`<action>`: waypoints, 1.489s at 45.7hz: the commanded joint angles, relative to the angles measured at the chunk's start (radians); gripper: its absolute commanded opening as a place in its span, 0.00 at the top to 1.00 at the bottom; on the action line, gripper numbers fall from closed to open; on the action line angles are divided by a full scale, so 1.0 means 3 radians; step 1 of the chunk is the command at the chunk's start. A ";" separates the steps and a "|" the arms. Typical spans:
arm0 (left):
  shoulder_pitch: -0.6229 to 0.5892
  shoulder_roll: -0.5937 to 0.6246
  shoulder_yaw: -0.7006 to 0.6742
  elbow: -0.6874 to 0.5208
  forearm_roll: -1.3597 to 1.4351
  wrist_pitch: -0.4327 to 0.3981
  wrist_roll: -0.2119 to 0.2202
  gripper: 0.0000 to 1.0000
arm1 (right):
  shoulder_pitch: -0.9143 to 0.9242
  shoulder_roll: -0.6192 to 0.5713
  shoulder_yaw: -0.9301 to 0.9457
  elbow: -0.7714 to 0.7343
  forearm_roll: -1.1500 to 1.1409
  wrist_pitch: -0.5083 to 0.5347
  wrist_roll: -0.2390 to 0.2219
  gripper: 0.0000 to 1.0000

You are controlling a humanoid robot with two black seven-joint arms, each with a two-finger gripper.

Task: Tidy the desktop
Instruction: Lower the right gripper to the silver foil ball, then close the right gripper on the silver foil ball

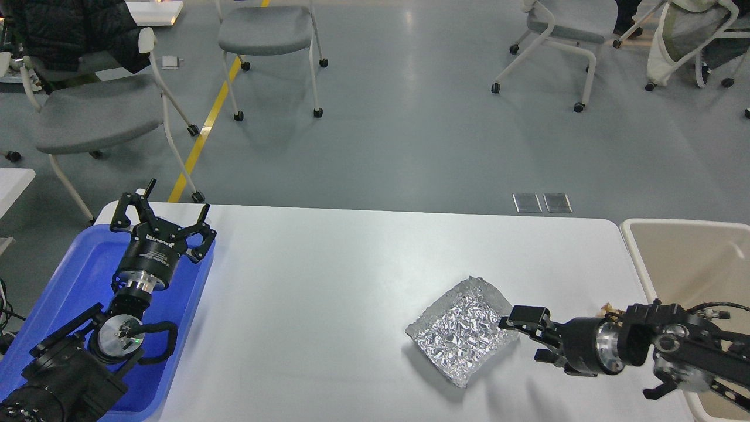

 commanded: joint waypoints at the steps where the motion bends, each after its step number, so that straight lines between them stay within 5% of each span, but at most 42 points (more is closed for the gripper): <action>1: 0.0000 0.0000 0.0000 0.0000 0.0000 -0.0001 0.0000 0.00 | -0.0057 0.0395 -0.0048 -0.0401 -0.0127 -0.0137 0.0008 0.00; 25: 0.0000 0.0000 0.0000 0.0000 0.0000 -0.0001 0.0000 0.00 | -0.0052 0.0703 -0.0053 -0.0800 -0.0127 -0.0270 0.0018 0.02; 40: 0.0000 0.0000 0.0000 0.0000 0.0000 -0.0001 0.0000 0.00 | -0.0067 0.0769 -0.0053 -0.0846 -0.0127 -0.0286 0.0043 0.16; 51: 0.0000 0.0000 0.0000 0.0000 0.0000 -0.0001 0.0000 0.00 | -0.0067 0.0759 -0.0124 -0.0831 -0.0132 -0.0286 0.0079 0.75; 56: 0.0000 0.0000 0.0000 0.0000 0.0000 -0.0001 0.0000 0.00 | -0.0067 0.0754 -0.0145 -0.0836 -0.0188 -0.0311 0.0079 0.83; 60: 0.0000 0.0000 0.0000 0.0000 0.0000 -0.0001 0.0000 0.00 | -0.0067 0.0754 -0.0155 -0.0836 -0.0249 -0.0332 0.0079 1.00; 68: 0.0000 0.0000 0.0000 0.0000 0.0000 -0.0001 0.0000 0.00 | -0.0067 0.0718 -0.0257 -0.0816 -0.0285 -0.0332 0.0084 1.00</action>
